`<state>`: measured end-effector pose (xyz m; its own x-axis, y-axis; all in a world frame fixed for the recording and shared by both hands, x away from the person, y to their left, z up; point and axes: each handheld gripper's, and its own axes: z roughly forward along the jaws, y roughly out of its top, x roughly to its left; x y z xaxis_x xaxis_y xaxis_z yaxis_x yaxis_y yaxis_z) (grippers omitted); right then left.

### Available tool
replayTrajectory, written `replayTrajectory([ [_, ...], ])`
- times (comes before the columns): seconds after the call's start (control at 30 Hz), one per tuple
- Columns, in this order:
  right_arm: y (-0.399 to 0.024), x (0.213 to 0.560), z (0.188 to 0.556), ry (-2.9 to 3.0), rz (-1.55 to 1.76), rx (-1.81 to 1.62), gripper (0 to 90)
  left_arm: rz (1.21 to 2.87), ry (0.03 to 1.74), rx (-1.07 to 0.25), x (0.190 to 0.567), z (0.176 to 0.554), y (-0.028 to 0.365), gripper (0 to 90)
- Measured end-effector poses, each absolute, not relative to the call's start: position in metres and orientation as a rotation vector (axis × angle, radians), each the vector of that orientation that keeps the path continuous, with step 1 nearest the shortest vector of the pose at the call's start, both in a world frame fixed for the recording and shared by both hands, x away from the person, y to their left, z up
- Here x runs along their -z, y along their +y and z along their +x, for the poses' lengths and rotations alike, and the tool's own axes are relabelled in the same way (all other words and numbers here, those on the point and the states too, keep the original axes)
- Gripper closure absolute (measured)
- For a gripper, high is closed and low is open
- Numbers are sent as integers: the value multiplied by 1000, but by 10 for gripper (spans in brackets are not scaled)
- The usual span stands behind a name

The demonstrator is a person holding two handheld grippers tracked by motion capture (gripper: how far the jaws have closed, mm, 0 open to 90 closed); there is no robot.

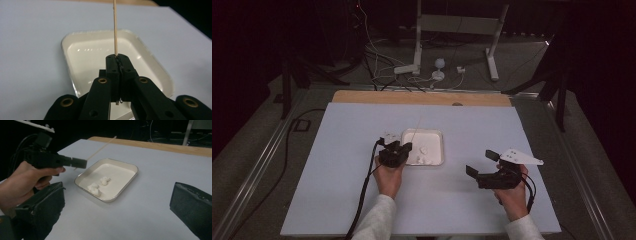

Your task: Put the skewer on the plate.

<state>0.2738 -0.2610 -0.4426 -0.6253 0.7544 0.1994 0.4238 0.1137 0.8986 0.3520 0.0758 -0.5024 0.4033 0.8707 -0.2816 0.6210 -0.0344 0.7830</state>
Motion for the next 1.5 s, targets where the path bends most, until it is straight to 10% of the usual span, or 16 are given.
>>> replayTrajectory([
  [0.27,-260,444,273,2091,1151,-1511,0,1788,1353,-333,515,357,69,875],
  [0.63,-260,445,272,2093,1141,-1487,0,1709,1244,-287,497,348,85,299],
  [0.93,-264,445,270,2085,1139,-1459,0,1658,1084,-299,462,319,129,55],
  [1.5,-282,454,263,2044,1131,-1408,0,1624,962,-457,451,267,196,4],
])
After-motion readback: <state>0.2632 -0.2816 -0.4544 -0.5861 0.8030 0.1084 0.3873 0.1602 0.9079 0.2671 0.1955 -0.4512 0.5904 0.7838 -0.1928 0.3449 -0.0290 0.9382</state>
